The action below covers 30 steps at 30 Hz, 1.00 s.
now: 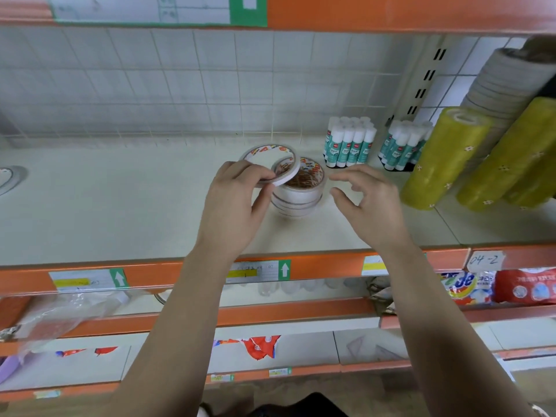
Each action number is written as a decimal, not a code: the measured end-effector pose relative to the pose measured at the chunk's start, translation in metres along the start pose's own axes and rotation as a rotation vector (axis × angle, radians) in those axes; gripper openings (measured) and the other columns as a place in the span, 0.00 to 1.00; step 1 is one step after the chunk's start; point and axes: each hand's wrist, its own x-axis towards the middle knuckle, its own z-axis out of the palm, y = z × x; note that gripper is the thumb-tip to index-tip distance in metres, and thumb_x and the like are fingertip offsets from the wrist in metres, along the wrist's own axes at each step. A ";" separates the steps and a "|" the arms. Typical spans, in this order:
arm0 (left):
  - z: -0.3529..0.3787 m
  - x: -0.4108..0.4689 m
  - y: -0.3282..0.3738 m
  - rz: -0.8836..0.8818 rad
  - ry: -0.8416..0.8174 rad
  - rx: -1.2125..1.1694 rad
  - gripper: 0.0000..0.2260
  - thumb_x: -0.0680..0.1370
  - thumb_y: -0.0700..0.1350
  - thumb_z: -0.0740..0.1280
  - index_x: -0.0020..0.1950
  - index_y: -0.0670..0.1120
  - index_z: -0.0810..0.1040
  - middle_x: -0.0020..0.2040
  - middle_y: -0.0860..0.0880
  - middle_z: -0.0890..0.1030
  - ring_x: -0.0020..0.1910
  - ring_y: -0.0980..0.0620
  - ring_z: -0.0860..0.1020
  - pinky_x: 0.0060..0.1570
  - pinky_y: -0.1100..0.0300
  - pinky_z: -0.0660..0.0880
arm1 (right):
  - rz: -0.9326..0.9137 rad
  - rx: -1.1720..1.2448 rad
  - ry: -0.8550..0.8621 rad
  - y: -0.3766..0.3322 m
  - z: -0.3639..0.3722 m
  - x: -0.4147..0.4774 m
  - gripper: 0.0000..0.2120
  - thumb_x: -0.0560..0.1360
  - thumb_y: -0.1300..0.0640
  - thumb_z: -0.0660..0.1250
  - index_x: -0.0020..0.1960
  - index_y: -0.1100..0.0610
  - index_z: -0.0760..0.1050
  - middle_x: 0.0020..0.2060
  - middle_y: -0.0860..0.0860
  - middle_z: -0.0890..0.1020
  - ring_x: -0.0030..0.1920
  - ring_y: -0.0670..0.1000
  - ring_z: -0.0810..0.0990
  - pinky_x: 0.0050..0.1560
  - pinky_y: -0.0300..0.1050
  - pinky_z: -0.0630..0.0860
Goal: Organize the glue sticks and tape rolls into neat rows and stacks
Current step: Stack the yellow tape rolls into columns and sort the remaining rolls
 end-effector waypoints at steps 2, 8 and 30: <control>0.009 0.006 0.009 0.019 -0.030 -0.036 0.08 0.76 0.41 0.67 0.52 0.41 0.82 0.47 0.46 0.82 0.50 0.44 0.78 0.52 0.59 0.71 | 0.035 -0.028 -0.027 0.010 -0.004 -0.003 0.09 0.73 0.63 0.71 0.53 0.60 0.83 0.49 0.53 0.82 0.51 0.54 0.80 0.51 0.52 0.78; 0.030 0.010 0.014 0.041 -0.132 -0.055 0.07 0.75 0.40 0.67 0.51 0.41 0.82 0.49 0.46 0.82 0.52 0.43 0.78 0.52 0.62 0.69 | 0.168 -0.099 -0.106 0.028 -0.009 -0.012 0.06 0.74 0.64 0.70 0.50 0.58 0.83 0.47 0.53 0.82 0.47 0.53 0.80 0.49 0.39 0.72; 0.021 0.034 0.011 0.098 -0.325 0.026 0.09 0.72 0.40 0.74 0.52 0.44 0.81 0.47 0.51 0.80 0.52 0.47 0.74 0.49 0.58 0.65 | 0.219 -0.082 -0.142 0.030 -0.007 -0.016 0.06 0.75 0.62 0.69 0.50 0.58 0.83 0.47 0.53 0.82 0.47 0.52 0.80 0.50 0.52 0.79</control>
